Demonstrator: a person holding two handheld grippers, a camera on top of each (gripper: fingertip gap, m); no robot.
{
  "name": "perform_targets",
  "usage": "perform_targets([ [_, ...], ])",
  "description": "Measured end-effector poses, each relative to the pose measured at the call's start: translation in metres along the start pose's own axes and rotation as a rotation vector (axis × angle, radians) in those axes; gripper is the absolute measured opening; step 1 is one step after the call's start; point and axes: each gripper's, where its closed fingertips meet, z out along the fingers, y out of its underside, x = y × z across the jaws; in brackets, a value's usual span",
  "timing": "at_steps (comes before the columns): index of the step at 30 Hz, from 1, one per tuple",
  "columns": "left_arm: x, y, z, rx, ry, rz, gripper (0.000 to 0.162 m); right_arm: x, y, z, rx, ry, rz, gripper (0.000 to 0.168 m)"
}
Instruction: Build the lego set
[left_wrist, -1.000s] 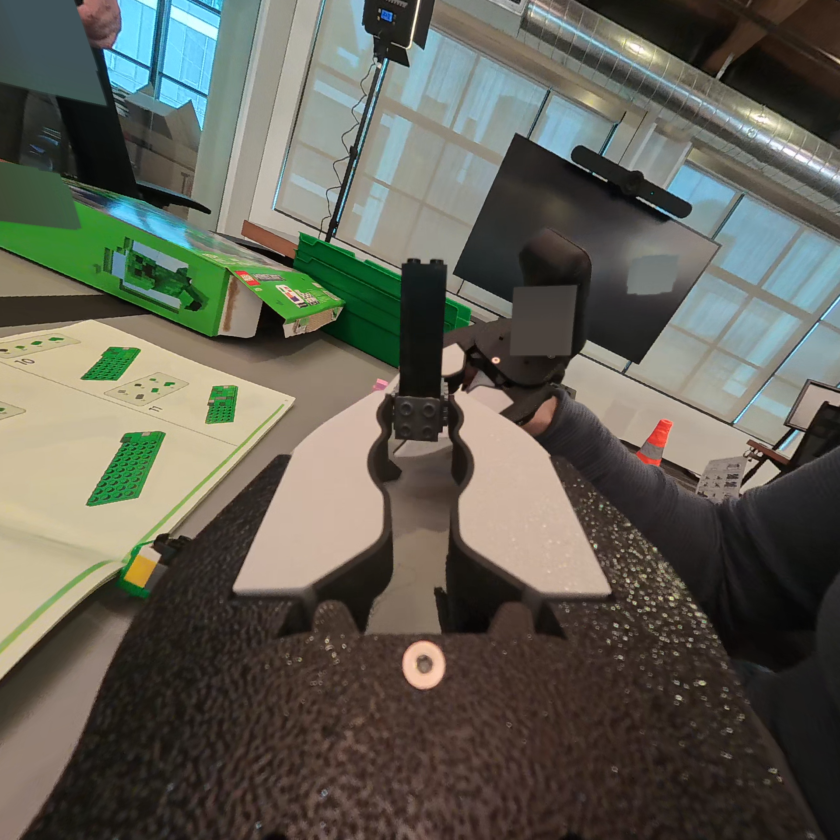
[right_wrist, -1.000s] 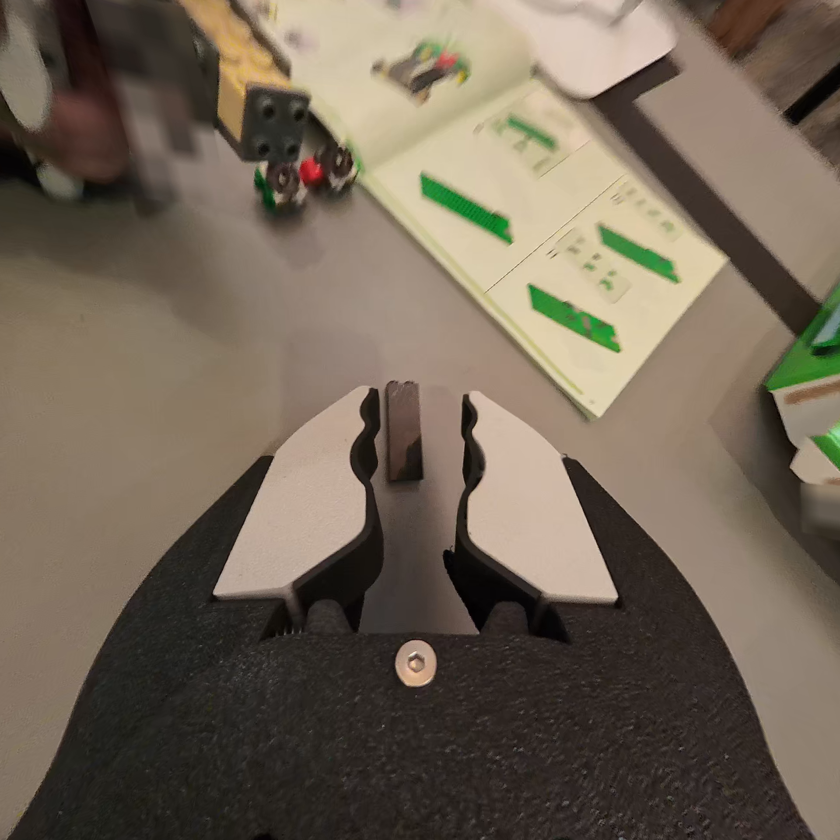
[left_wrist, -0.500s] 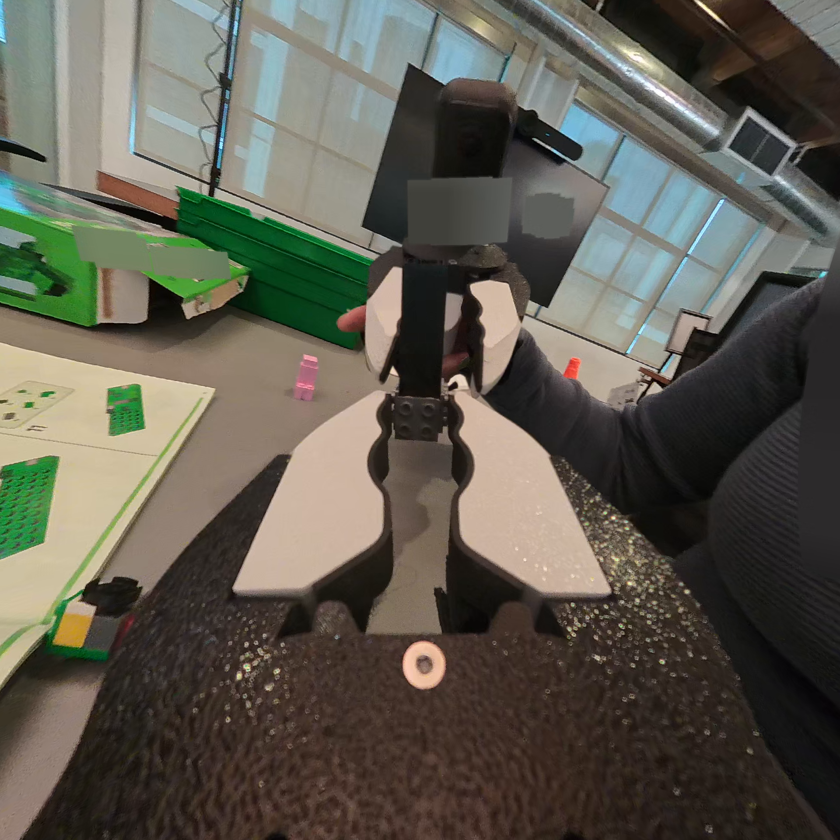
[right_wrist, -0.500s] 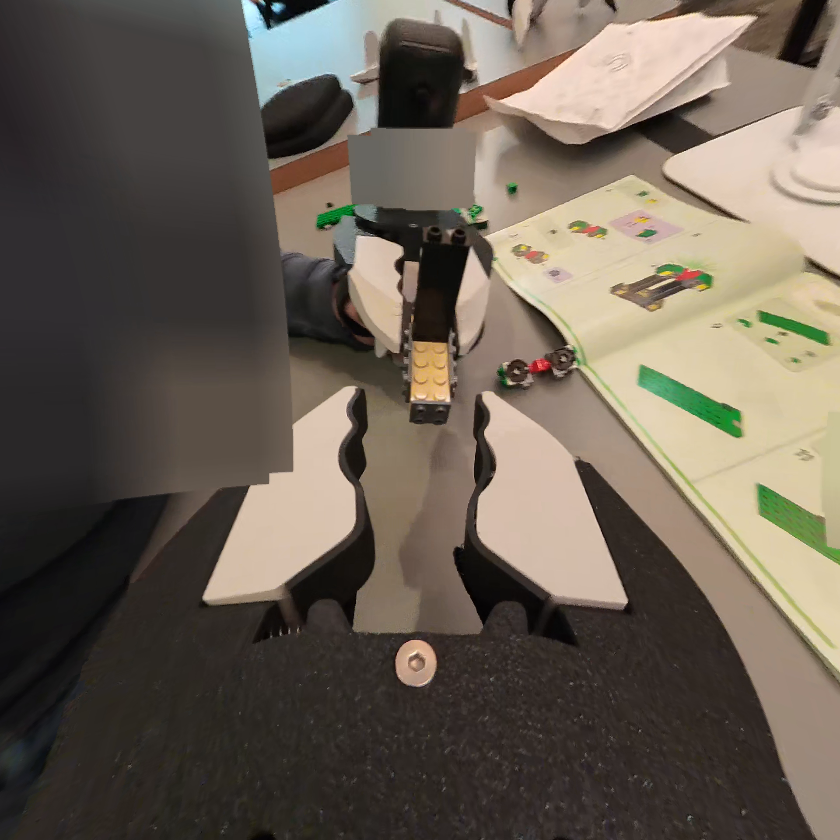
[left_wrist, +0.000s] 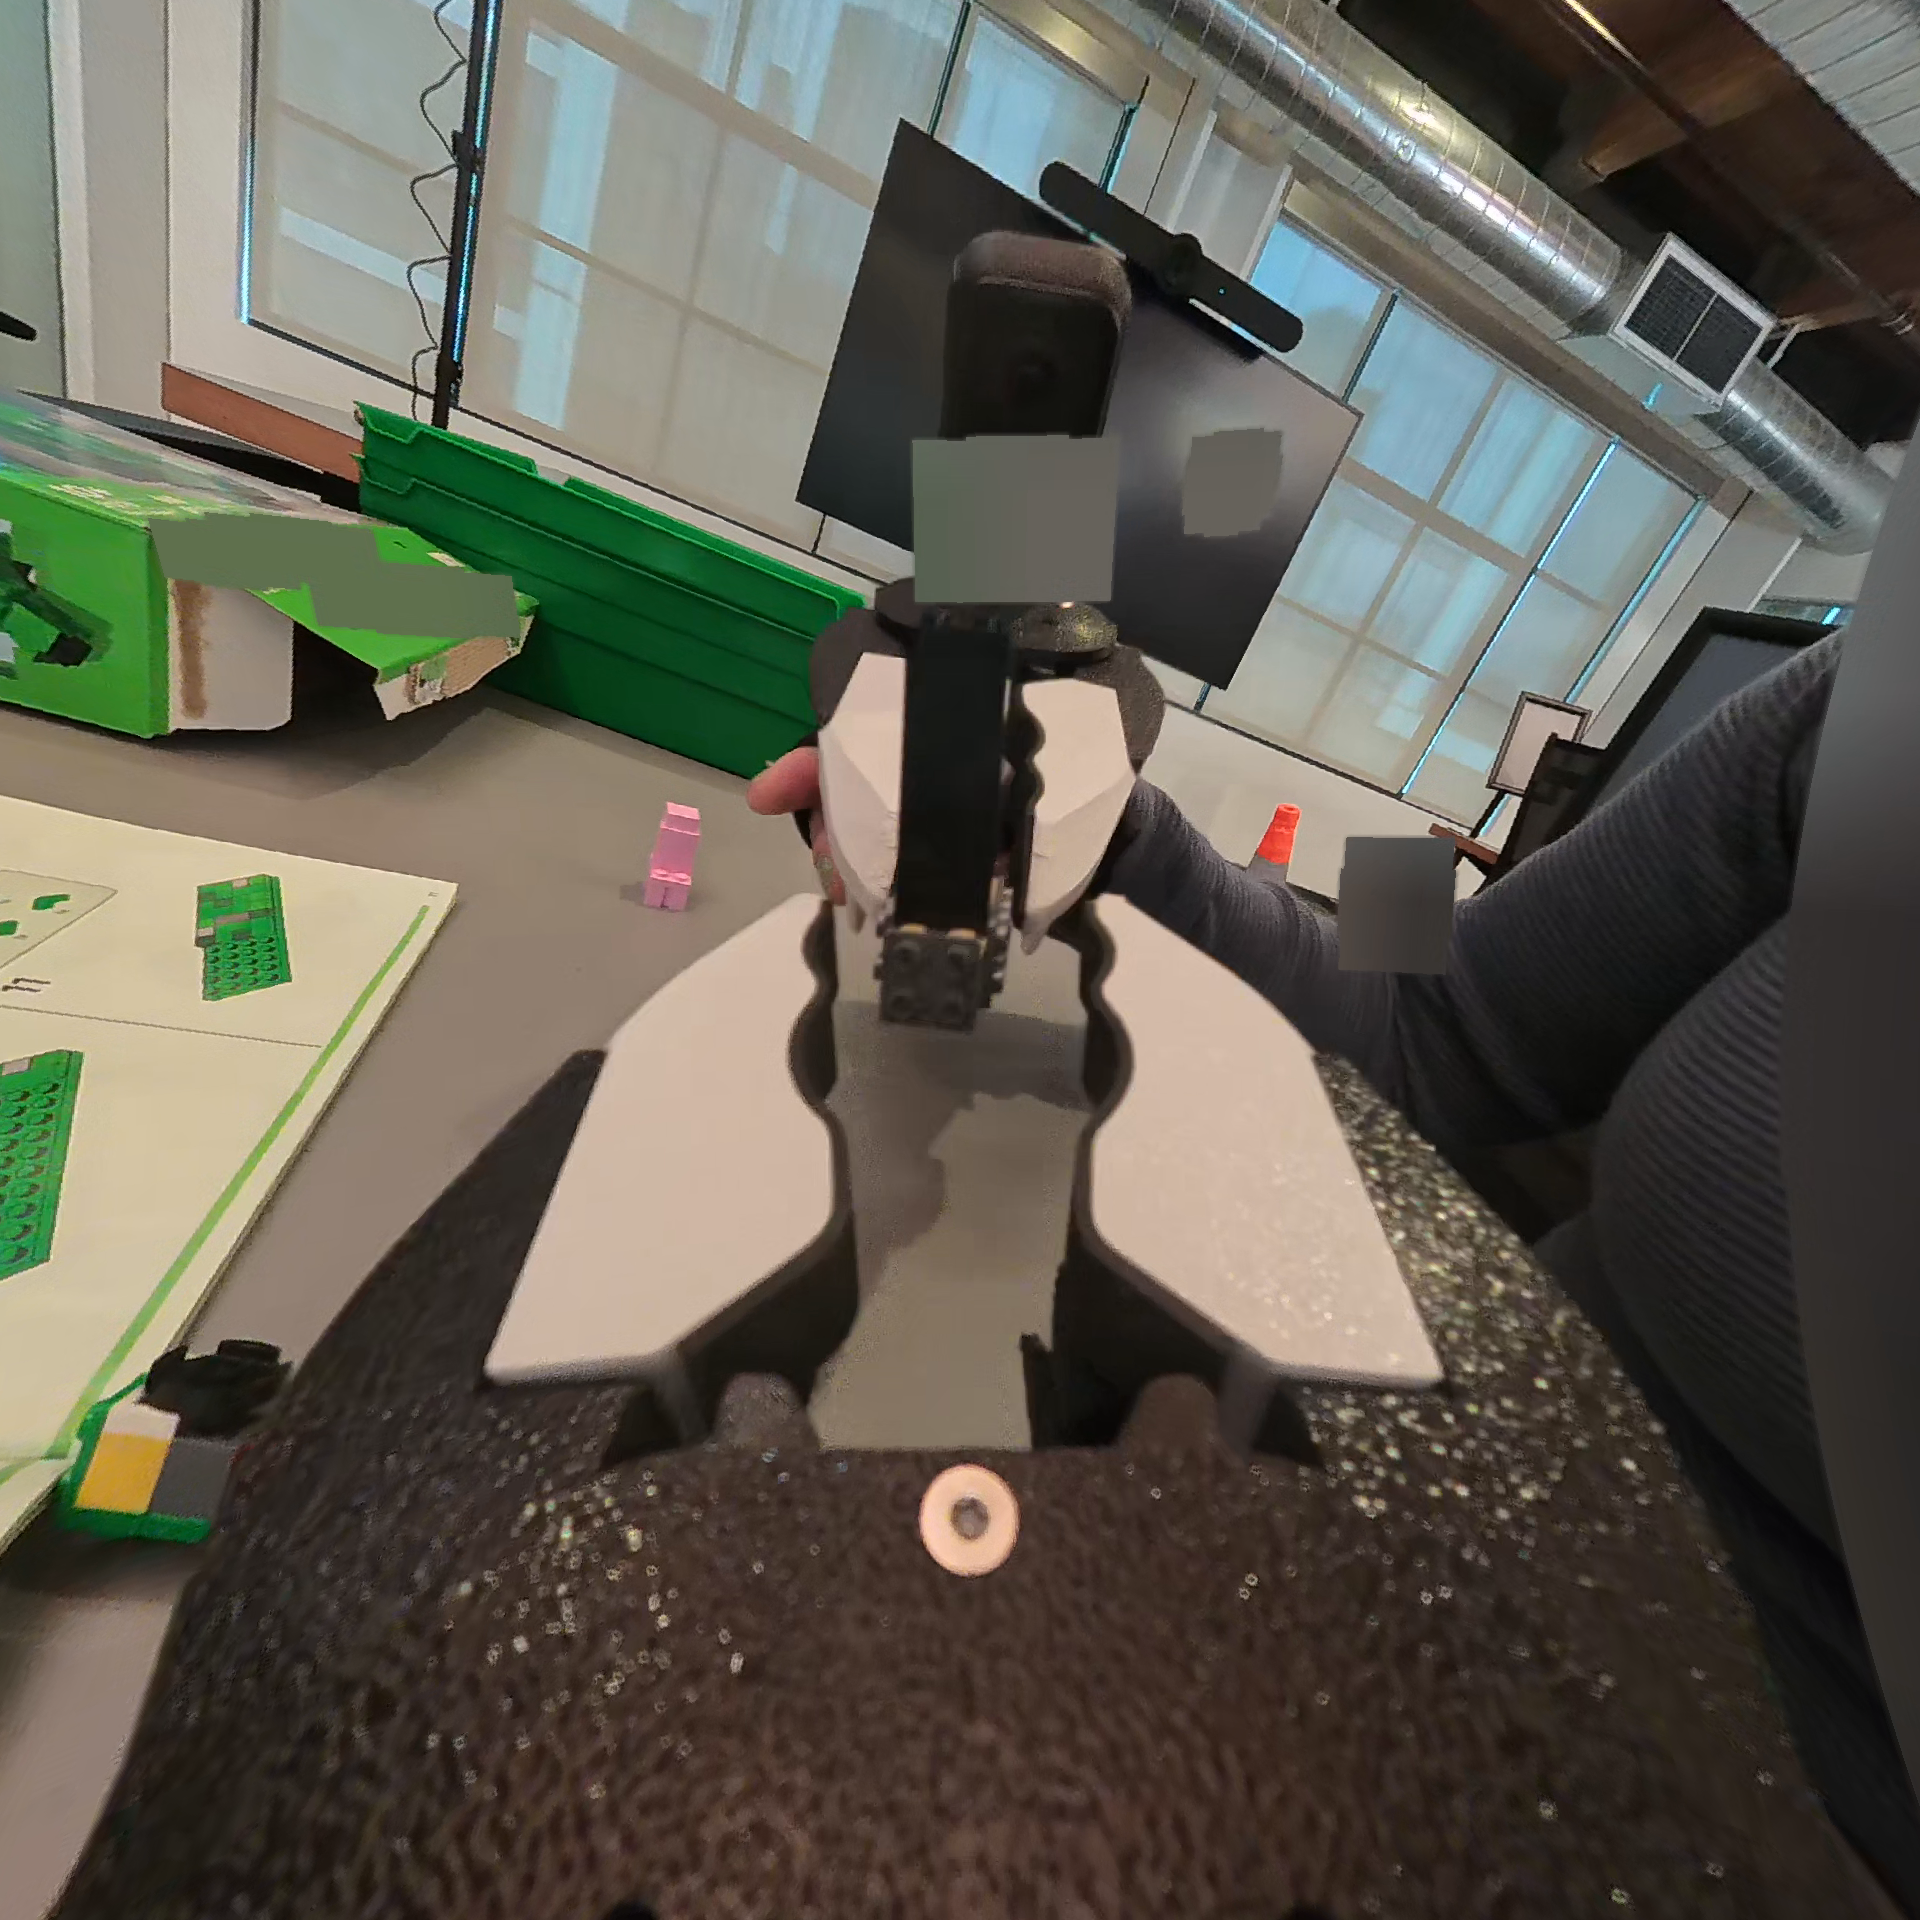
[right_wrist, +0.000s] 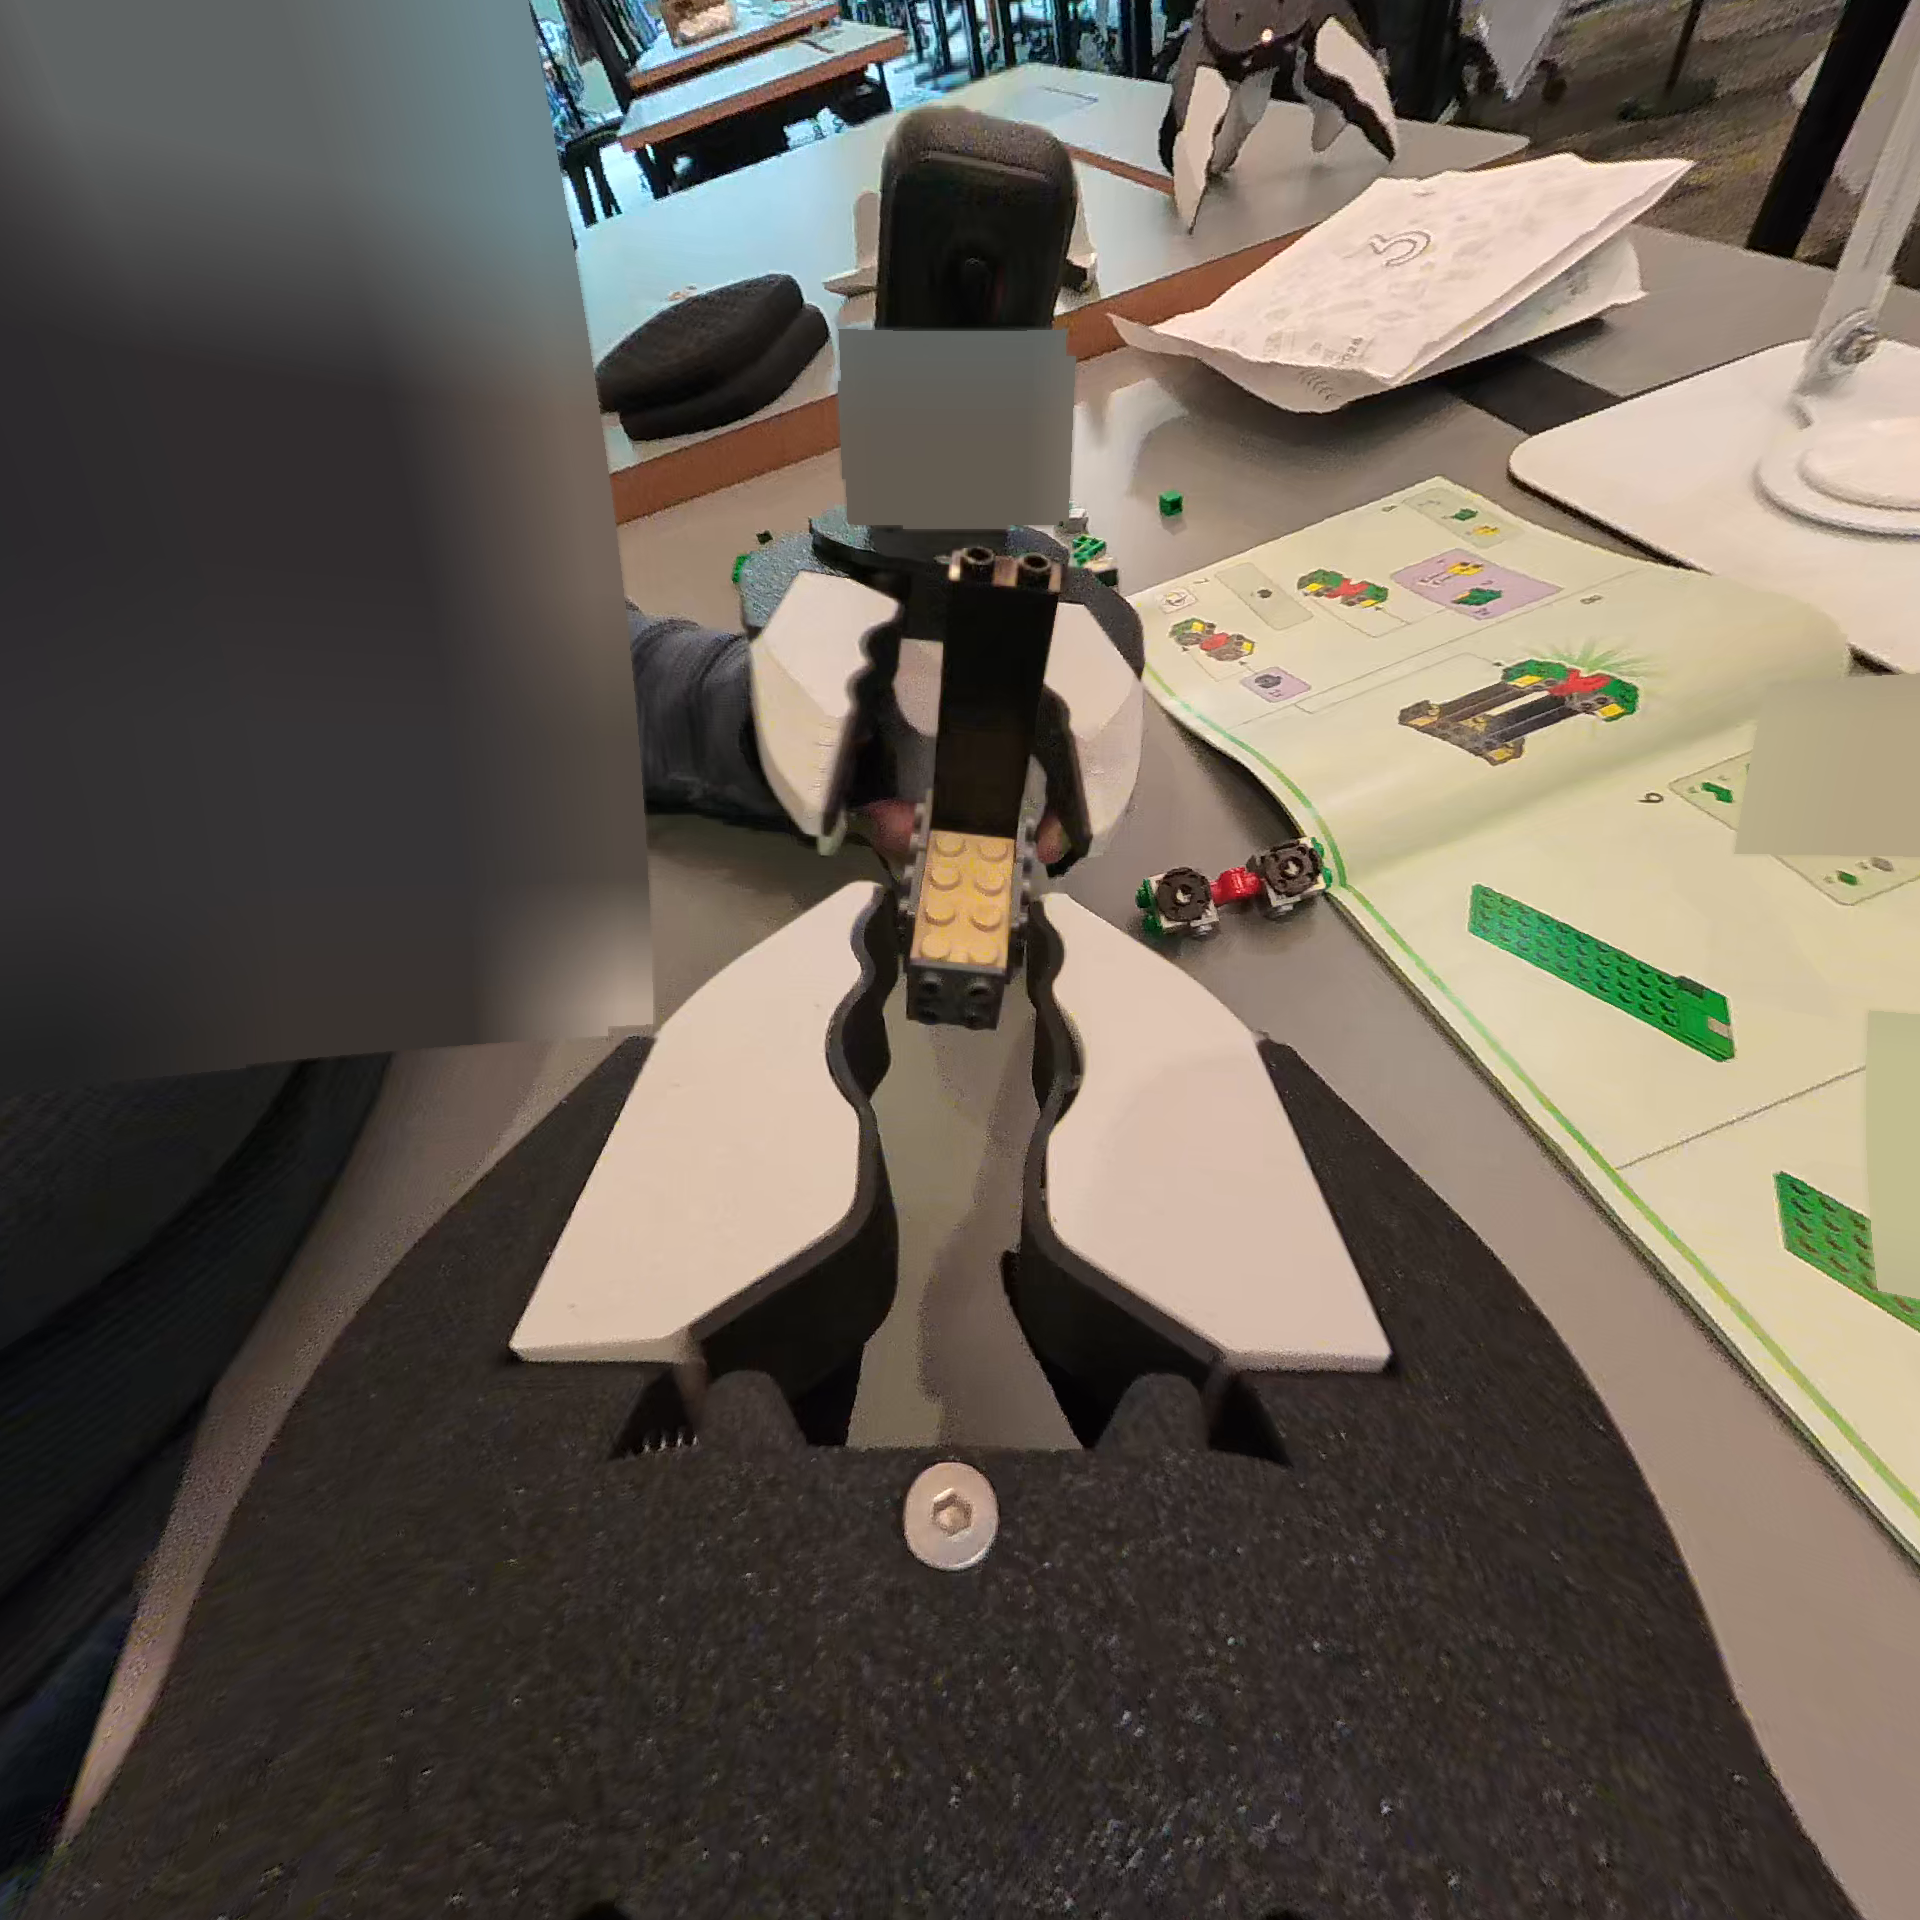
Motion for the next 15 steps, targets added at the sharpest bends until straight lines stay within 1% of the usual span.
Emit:
perform_targets([
  [3, 0.000, 0.004, 0.003, -0.036, -0.001, 0.005, 0.052, 0.000, -0.001, 0.001, 0.032, 0.005, -0.025, 0.023],
  [6, -0.001, 0.005, 0.004, -0.041, -0.017, 0.011, 0.047, -0.001, -0.005, 0.003, 0.073, -0.009, -0.033, 0.023],
  [9, -0.003, 0.000, 0.000, -0.004, -0.013, -0.016, 0.041, -0.001, -0.005, 0.004, 0.084, -0.011, -0.034, 0.023],
  [12, -0.005, -0.002, -0.002, 0.017, -0.009, -0.043, 0.042, 0.000, -0.007, 0.003, 0.102, -0.005, -0.042, 0.023],
  [15, -0.004, -0.001, -0.001, 0.004, 0.000, -0.045, 0.042, 0.002, -0.010, -0.001, 0.131, 0.011, -0.049, 0.023],
])
